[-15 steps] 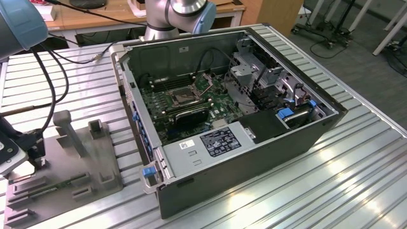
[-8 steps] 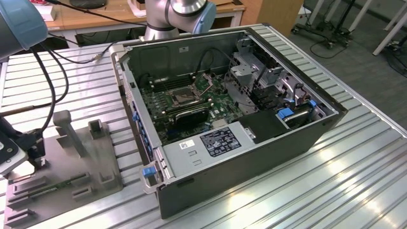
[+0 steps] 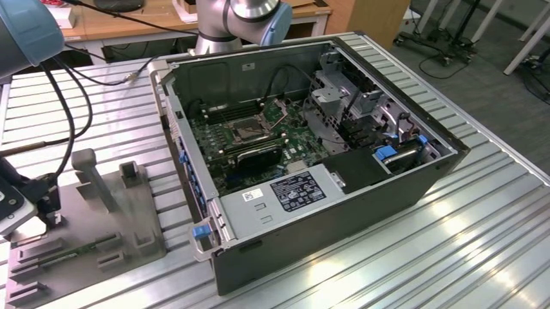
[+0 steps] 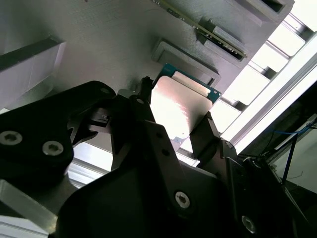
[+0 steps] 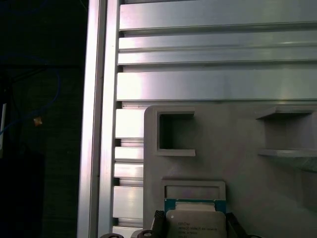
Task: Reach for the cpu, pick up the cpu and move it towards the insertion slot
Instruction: 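Pick up the cpu and move it towards the insertion slot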
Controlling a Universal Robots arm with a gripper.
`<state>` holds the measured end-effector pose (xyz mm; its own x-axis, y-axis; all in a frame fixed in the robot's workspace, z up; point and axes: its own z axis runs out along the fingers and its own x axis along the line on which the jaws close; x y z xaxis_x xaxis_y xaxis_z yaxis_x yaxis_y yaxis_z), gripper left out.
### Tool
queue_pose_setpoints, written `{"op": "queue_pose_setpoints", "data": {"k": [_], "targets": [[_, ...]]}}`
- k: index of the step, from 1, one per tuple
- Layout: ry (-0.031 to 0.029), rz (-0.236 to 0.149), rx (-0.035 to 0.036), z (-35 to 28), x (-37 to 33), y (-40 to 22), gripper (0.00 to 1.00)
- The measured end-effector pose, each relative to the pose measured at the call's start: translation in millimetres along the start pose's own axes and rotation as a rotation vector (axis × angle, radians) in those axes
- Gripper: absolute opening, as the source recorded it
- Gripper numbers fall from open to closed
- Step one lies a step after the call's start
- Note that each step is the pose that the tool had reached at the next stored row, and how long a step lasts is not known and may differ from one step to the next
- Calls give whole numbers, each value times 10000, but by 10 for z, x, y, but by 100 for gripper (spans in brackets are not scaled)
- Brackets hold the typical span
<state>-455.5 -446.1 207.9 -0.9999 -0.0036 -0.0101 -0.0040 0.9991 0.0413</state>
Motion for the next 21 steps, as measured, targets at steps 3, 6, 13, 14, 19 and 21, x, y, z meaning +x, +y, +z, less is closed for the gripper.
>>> {"op": "queue_pose_setpoints", "data": {"k": [3, 6, 13, 14, 19, 21], "targets": [[3, 0, 2, -11, 0, 1, 55], [-3, 0, -2, -12, -1, 1, 55], [-3, 0, -1, -41, -1, 2, 55], [1, 0, 1, -49, -1, 2, 55], [-3, 0, -2, -72, -1, 3, 55], [-1, 0, -1, -78, -1, 4, 55]]}}
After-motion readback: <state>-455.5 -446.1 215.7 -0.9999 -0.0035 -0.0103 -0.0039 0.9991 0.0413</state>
